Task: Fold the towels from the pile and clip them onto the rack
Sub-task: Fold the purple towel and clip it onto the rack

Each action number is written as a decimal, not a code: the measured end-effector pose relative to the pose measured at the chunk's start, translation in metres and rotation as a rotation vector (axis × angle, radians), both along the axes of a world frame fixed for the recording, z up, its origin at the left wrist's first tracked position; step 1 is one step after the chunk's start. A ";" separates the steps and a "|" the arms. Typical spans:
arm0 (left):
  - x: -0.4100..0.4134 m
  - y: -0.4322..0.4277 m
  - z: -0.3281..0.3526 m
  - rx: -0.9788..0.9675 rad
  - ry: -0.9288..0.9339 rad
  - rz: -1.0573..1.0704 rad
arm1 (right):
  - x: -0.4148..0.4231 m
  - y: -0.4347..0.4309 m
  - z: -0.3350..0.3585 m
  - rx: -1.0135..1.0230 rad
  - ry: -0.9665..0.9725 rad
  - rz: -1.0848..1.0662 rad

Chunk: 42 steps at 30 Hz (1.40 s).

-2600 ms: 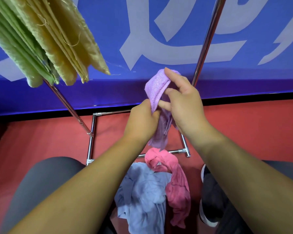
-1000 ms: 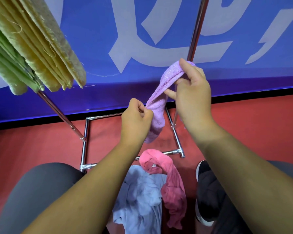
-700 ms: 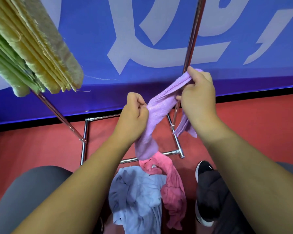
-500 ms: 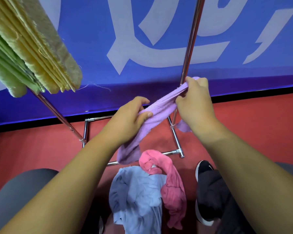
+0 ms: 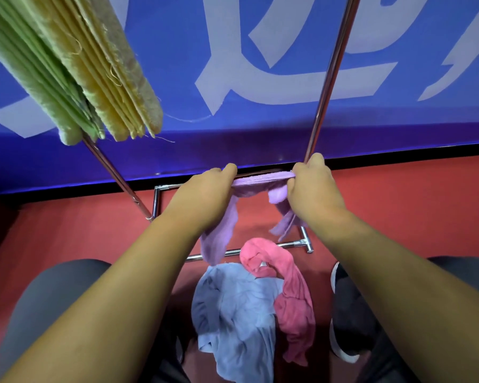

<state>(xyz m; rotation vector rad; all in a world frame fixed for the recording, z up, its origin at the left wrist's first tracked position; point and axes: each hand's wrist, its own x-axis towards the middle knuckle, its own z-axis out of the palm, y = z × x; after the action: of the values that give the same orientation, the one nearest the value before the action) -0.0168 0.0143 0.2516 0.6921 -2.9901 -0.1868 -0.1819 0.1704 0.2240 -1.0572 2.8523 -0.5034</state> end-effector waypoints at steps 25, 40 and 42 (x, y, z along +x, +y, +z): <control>0.045 0.009 0.227 -0.012 0.541 0.282 | 0.068 -0.035 0.214 -0.288 0.154 0.270; 0.035 -0.024 0.337 -0.301 0.519 0.322 | 0.066 -0.067 0.398 -0.421 0.456 0.292; 0.032 -0.025 0.346 -0.228 0.565 0.315 | 0.067 -0.071 0.413 -0.435 0.465 0.287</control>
<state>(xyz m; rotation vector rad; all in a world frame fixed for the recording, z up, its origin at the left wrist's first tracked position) 0.0152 -0.0107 0.5975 0.8903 -2.2906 -0.0154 -0.1149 0.0993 0.6370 -1.8413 2.9444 -0.9970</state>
